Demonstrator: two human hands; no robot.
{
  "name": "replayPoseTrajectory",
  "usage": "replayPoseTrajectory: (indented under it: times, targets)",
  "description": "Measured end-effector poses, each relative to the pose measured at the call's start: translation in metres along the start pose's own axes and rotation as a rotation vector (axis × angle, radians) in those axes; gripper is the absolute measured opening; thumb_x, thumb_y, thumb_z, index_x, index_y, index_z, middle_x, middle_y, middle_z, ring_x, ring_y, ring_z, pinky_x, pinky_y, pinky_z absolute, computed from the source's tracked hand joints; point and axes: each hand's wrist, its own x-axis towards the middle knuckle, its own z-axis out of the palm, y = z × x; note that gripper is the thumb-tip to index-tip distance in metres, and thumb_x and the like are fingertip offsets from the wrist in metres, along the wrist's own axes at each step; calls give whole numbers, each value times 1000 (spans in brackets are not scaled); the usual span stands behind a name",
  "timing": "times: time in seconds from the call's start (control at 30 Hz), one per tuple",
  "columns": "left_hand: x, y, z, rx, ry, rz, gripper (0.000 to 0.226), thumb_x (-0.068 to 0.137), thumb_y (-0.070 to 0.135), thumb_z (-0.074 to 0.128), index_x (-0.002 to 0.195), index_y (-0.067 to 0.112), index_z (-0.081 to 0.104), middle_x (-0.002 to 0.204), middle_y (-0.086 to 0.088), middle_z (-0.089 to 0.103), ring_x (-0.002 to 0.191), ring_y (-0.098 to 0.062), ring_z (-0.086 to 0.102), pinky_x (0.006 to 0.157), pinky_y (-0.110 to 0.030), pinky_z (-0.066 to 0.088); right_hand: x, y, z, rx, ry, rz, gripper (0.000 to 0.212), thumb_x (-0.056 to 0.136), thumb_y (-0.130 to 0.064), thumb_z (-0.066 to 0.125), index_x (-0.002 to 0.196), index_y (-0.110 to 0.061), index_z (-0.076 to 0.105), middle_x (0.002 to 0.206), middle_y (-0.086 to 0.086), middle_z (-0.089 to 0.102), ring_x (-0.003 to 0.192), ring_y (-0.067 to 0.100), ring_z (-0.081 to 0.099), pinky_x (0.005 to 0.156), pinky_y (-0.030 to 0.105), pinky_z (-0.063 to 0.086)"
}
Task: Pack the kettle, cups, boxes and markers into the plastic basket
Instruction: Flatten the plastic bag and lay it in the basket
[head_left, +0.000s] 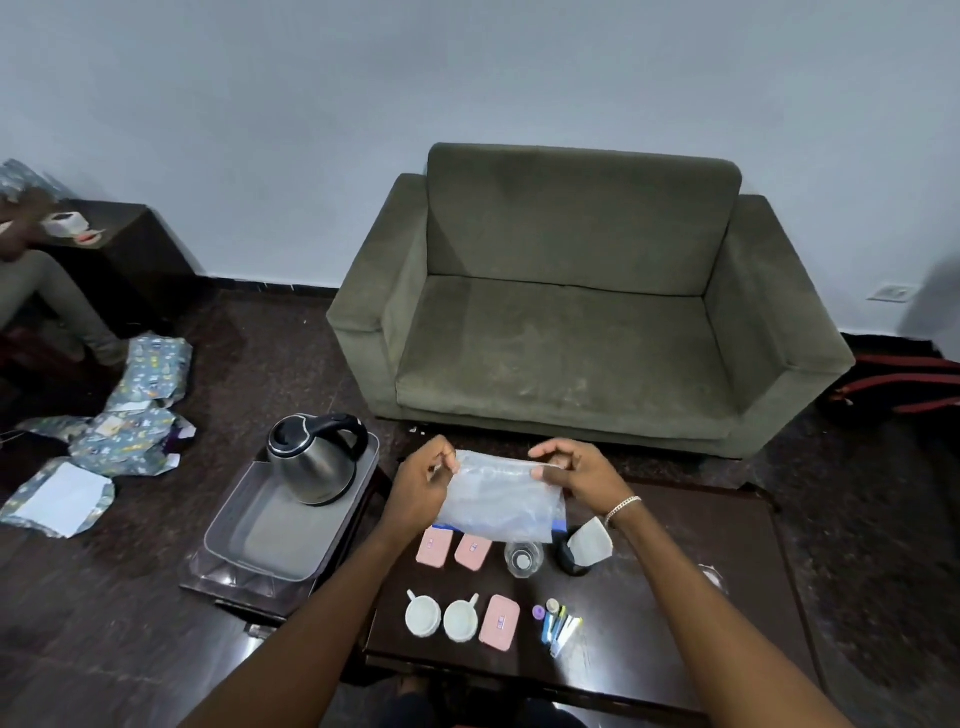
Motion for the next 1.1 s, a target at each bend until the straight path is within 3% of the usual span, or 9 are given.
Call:
replayPoseTrajectory:
  times: [0.13, 0.27, 0.4, 0.5, 0.63, 0.8, 0.9, 0.97, 1.1]
  targets:
    - [-4, -10, -10, -78, 37, -111, 29, 86, -17, 51, 83, 5, 71, 87, -2, 72, 86, -7, 65, 88, -32, 48, -2, 5, 24, 292, 41, -4, 34, 93, -12, 67, 126, -16, 66, 79, 16, 45, 73, 23, 43, 74, 29, 43]
    - [-13, -21, -32, -116, 20, -163, 32, 78, 21, 77, 107, 9, 75, 113, -8, 71, 107, -18, 66, 97, -35, 51, 5, 3, 60, 353, -30, 26, 37, 82, -11, 76, 118, -7, 73, 119, 11, 73, 107, 19, 66, 98, 35, 52]
    - [-24, -43, -61, -26, -24, -190, 64, 66, 27, 84, 127, 16, 67, 125, -6, 62, 116, -15, 60, 100, -22, 45, 21, 8, 93, 156, -114, 76, 30, 76, 6, 79, 105, 2, 76, 105, 9, 74, 94, 11, 69, 83, 23, 54]
    - [-32, -57, -79, 13, -29, -205, 49, 66, 24, 82, 115, 23, 74, 118, -5, 63, 110, -14, 62, 94, -16, 43, 31, 10, 113, 111, -168, 121, 32, 77, 14, 74, 108, 8, 72, 98, 9, 70, 65, -4, 65, 58, 9, 47]
    - [-47, -76, -104, -28, 1, -280, 29, 70, 17, 83, 98, 25, 79, 120, -10, 68, 114, -20, 65, 103, -33, 47, 46, 12, 149, 61, -217, 128, 35, 79, 17, 70, 110, 2, 73, 103, 6, 69, 85, 4, 65, 74, 13, 51]
    - [-56, -111, -134, 99, 53, -305, 49, 76, 16, 84, 124, 17, 74, 133, 1, 56, 131, -14, 53, 103, -8, 34, 66, 15, 196, 18, -264, 114, 48, 78, 23, 62, 118, -3, 71, 117, 3, 65, 102, 8, 63, 87, 15, 50]
    - [-58, -130, -154, 150, 24, -295, 57, 80, 6, 83, 134, 14, 67, 141, -4, 55, 137, -21, 51, 115, -28, 39, 75, 19, 226, 0, -264, 131, 53, 80, 24, 59, 125, -3, 66, 124, 6, 63, 111, 16, 61, 97, 28, 51]
    - [-59, -140, -168, 155, 1, -318, 62, 80, 13, 81, 139, 14, 63, 142, -10, 53, 132, -25, 54, 113, -35, 43, 80, 23, 244, -42, -277, 126, 54, 81, 24, 58, 128, -3, 65, 128, 7, 63, 112, 14, 61, 92, 19, 50]
    - [-63, -173, -189, 182, -38, -362, 64, 81, 8, 80, 142, 16, 60, 133, -3, 50, 122, -23, 57, 95, -8, 40, 89, 32, 278, -112, -282, 119, 54, 80, 22, 58, 128, -1, 65, 129, 11, 64, 118, 19, 61, 95, 13, 46]
